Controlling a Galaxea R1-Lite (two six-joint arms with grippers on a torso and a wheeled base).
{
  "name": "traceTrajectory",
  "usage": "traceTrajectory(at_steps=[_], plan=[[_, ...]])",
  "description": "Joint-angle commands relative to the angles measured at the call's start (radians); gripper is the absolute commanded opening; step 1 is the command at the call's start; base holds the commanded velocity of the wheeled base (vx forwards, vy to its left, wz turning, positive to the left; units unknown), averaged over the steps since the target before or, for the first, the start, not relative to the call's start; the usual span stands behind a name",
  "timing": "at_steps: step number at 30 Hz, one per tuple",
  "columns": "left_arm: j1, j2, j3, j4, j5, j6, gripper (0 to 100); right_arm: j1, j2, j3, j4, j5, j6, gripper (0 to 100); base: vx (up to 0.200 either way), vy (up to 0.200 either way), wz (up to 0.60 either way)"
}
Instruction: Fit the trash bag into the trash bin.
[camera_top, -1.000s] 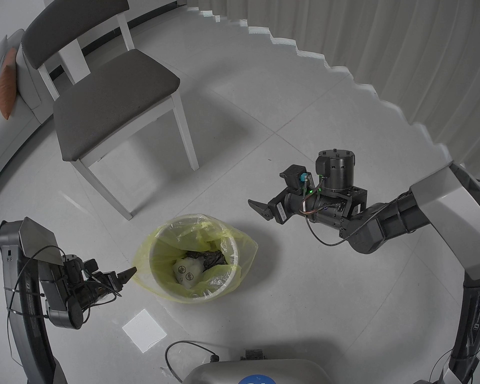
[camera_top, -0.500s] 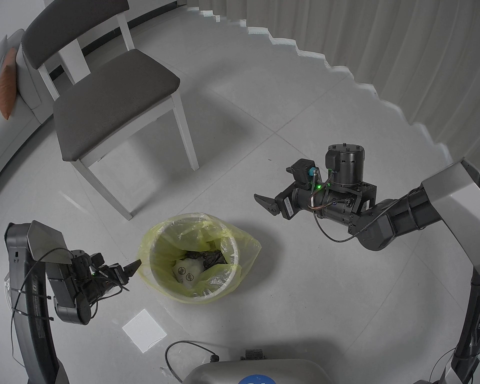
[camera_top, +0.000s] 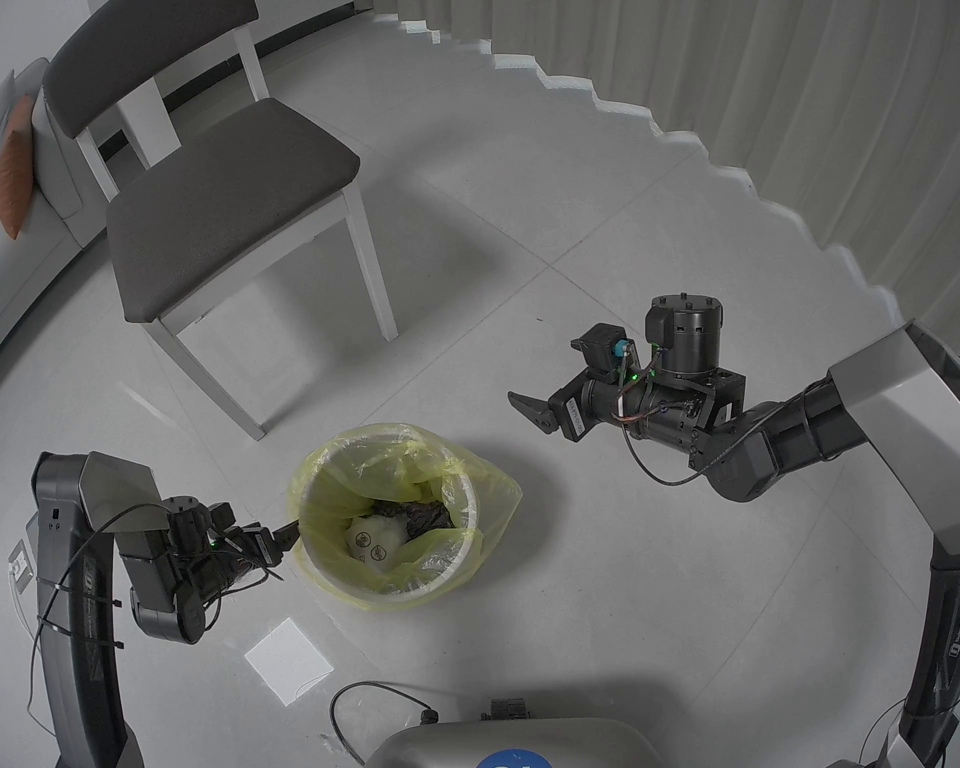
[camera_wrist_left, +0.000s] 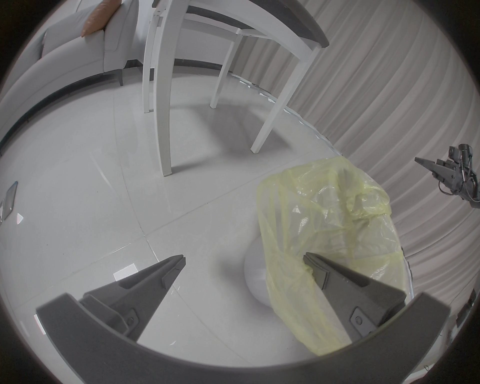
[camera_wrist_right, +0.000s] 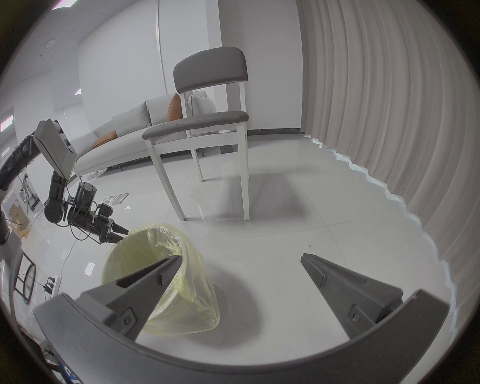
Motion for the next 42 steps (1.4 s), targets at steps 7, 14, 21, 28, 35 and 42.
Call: traceTrajectory(at_steps=[7,14,21,28,35,42], plan=[[0.132,-0.082,0.135,-0.052,-0.132,-0.049,100,-0.001,-0.02,0.022,-0.001,-0.001,0.002,100,0.0,0.0,0.0],[0.145,-0.09,0.125,-0.045,-0.163,-0.155,100,-0.005,-0.017,0.022,-0.001,-0.003,0.002,100,0.0,0.0,0.0],[0.16,-0.102,0.147,-0.052,-0.173,-0.144,100,-0.006,-0.051,0.037,0.0,-0.006,0.005,100,0.0,0.0,0.0],[0.123,-0.079,0.142,-0.042,-0.156,0.005,100,-0.006,-0.086,0.068,0.002,-0.01,0.005,100,0.0,0.0,0.0],[0.076,-0.047,0.032,0.046,-0.127,0.032,100,-0.006,-0.085,0.07,0.003,-0.009,0.004,100,0.0,0.0,0.0],[0.077,0.002,-0.053,0.09,-0.127,0.055,100,-0.009,-0.065,0.059,-0.001,0.0,0.002,100,0.0,0.0,0.0]])
